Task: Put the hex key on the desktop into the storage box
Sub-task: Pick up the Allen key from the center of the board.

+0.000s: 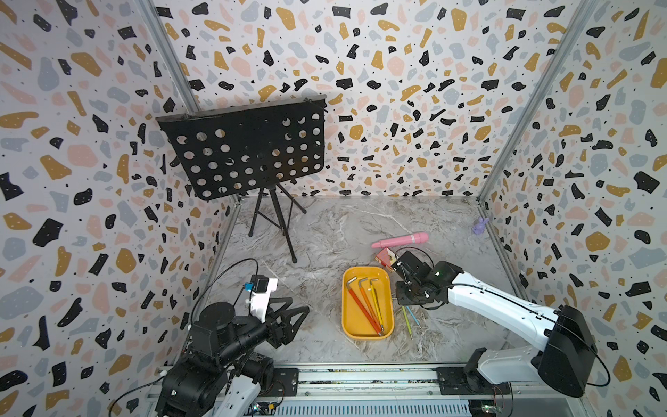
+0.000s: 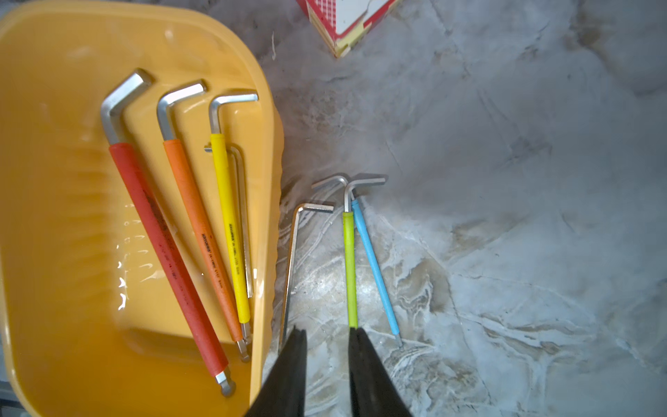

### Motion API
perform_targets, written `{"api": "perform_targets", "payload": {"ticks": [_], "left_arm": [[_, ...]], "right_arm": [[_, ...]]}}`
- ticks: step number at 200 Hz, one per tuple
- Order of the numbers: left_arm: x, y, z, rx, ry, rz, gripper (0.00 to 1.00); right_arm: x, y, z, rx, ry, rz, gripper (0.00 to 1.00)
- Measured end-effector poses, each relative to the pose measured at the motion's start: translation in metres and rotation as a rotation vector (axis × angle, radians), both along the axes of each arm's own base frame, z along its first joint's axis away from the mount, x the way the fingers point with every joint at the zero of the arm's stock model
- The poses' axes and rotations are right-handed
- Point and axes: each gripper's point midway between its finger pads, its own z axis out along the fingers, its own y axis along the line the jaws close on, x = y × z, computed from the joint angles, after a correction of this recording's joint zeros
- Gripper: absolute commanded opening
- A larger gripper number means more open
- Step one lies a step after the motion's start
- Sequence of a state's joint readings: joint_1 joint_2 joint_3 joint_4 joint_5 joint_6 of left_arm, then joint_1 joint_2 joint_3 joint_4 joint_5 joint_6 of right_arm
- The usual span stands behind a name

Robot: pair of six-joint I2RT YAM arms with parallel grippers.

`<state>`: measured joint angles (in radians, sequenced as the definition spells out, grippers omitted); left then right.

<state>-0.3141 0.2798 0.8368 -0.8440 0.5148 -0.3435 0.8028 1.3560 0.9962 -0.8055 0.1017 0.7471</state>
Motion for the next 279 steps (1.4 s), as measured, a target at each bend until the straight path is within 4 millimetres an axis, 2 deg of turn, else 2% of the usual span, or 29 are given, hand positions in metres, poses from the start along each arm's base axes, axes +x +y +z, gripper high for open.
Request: {"api": "perform_targets", "payload": {"ticks": [47, 69, 205, 258, 279], "left_arm": [[0.000, 0.000, 0.000, 0.000, 0.000, 0.000, 0.72], [0.000, 0.000, 0.000, 0.000, 0.000, 0.000, 0.72], [0.000, 0.000, 0.000, 0.000, 0.000, 0.000, 0.73], [0.000, 0.000, 0.000, 0.000, 0.000, 0.000, 0.72], [0.000, 0.000, 0.000, 0.000, 0.000, 0.000, 0.72]], "right_arm": [[-0.011, -0.005, -0.047, -0.032, 0.120, -0.002, 0.28], [-0.013, -0.006, -0.058, -0.045, 0.149, -0.001, 0.28], [-0.005, -0.004, -0.090, -0.088, 0.186, -0.004, 0.28], [-0.005, -0.005, -0.091, -0.093, 0.185, -0.002, 0.25], [-0.005, -0.005, -0.091, -0.097, 0.185, -0.003, 0.21]]}}
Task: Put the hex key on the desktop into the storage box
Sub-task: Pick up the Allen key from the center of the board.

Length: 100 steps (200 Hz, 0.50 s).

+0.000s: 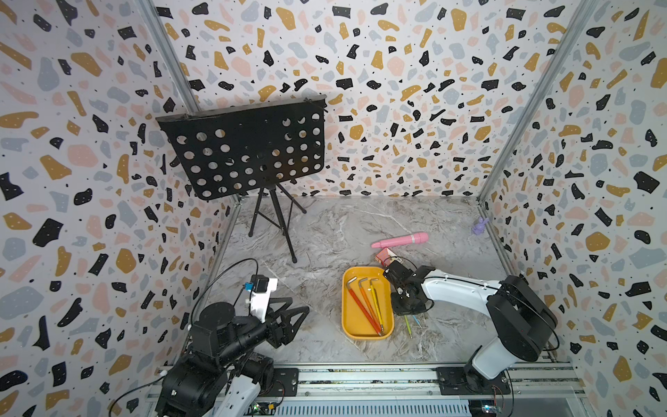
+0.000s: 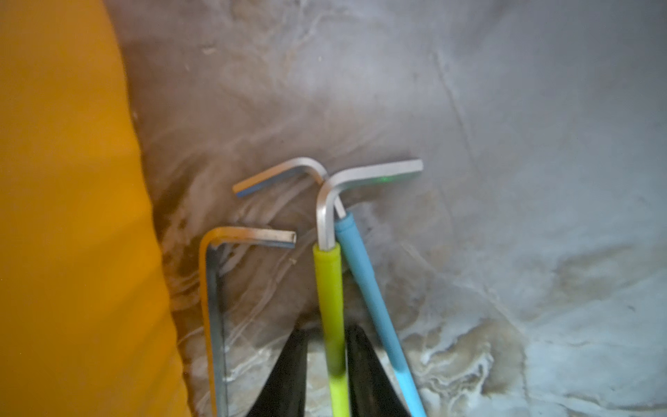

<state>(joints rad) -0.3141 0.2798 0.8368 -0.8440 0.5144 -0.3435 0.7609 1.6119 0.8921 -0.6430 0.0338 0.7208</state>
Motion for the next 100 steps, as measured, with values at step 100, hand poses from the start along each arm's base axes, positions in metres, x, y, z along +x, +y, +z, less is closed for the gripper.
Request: {"api": "perform_targets", "payload": {"ticks": [100], "left_arm": [[0.0000, 0.0000, 0.0000, 0.000, 0.000, 0.000, 0.73]], "right_arm": [[0.0014, 0.0001, 0.0013, -0.003, -0.005, 0.003, 0.00]]}}
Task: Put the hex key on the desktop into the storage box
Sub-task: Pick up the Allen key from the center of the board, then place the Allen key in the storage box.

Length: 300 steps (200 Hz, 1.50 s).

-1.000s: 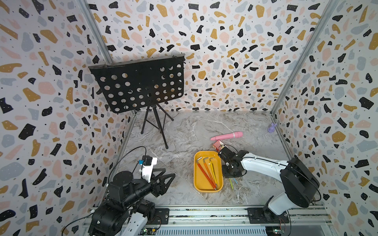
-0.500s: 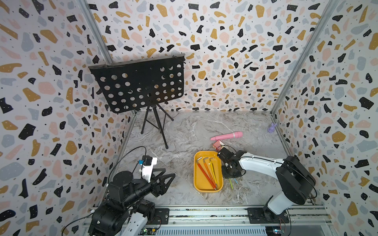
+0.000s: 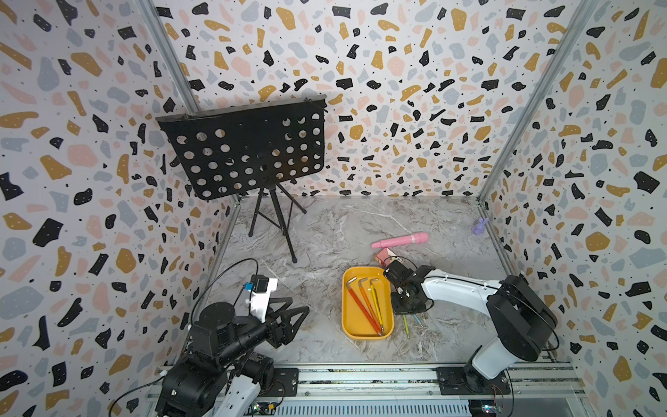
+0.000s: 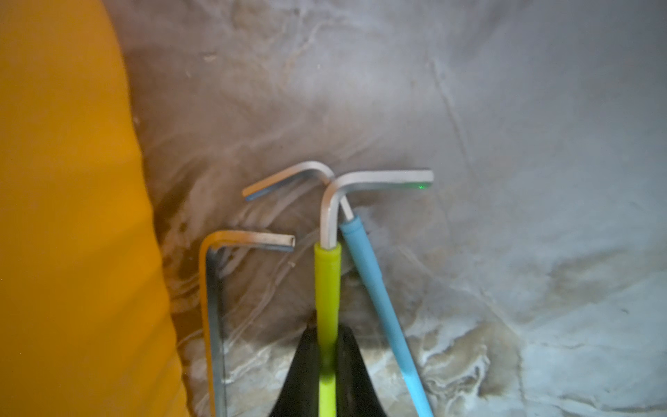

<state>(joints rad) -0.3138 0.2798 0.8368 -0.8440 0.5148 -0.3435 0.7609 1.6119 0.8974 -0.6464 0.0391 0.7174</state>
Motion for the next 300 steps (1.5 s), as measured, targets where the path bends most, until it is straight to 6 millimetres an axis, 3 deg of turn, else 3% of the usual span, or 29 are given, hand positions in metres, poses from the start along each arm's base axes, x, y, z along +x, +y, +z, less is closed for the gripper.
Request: {"api": "perform_targets", "payload": {"ticks": [53, 82, 139, 166, 187, 224, 300], "left_arm": [[0.000, 0.000, 0.000, 0.000, 0.000, 0.000, 0.72], [0.000, 0.000, 0.000, 0.000, 0.000, 0.000, 0.72], [0.001, 0.001, 0.000, 0.000, 0.000, 0.005, 0.73], [0.001, 0.001, 0.000, 0.000, 0.000, 0.005, 0.72], [0.001, 0.001, 0.000, 0.000, 0.000, 0.005, 0.72], [0.001, 0.001, 0.000, 0.000, 0.000, 0.005, 0.72], [0.001, 0.001, 0.000, 0.000, 0.000, 0.005, 0.72]], "right_arm": [[0.003, -0.003, 0.005, -0.017, -0.015, -0.002, 0.00], [0.008, -0.002, 0.020, -0.008, -0.048, -0.005, 0.00], [0.028, 0.017, 0.086, 0.102, -0.196, 0.004, 0.00], [0.033, 0.045, 0.123, 0.179, -0.260, 0.053, 0.00], [0.033, 0.069, 0.139, 0.226, -0.277, 0.095, 0.00], [0.026, 0.093, 0.124, 0.227, -0.223, 0.144, 0.00], [0.018, 0.106, 0.089, 0.204, -0.119, 0.165, 0.00]]}}
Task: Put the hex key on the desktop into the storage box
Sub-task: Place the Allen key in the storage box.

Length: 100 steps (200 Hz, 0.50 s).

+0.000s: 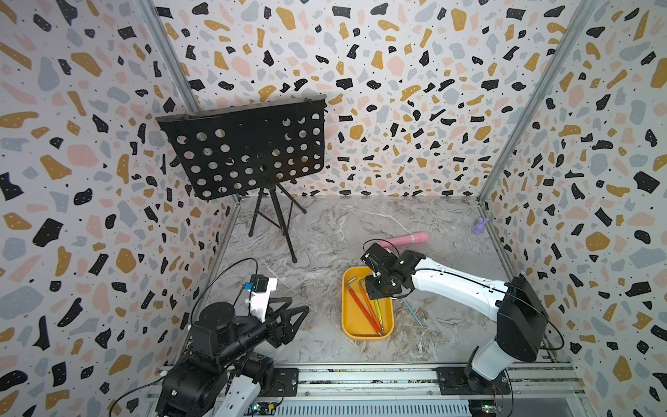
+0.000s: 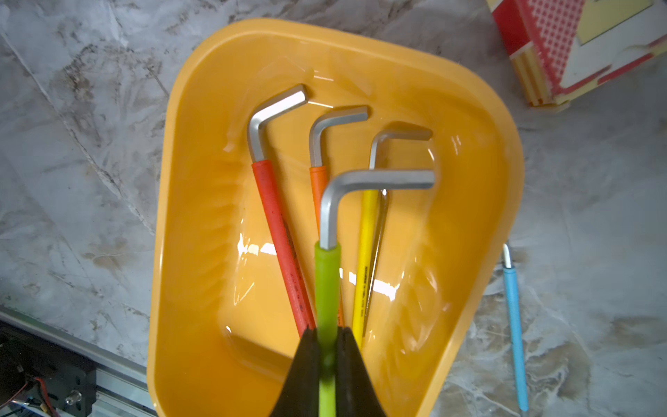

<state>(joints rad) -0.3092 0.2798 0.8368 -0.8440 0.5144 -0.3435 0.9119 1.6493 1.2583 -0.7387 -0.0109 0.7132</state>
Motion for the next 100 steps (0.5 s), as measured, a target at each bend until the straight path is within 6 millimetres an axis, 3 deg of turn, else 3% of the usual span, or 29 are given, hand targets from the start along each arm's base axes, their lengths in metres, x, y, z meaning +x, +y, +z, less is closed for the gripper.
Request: {"api": "perform_targets", "payload": {"ticks": [100], "left_arm": [[0.000, 0.000, 0.000, 0.000, 0.000, 0.000, 0.72]], "right_arm": [[-0.001, 0.003, -0.043, -0.072, 0.073, 0.021, 0.00]]}}
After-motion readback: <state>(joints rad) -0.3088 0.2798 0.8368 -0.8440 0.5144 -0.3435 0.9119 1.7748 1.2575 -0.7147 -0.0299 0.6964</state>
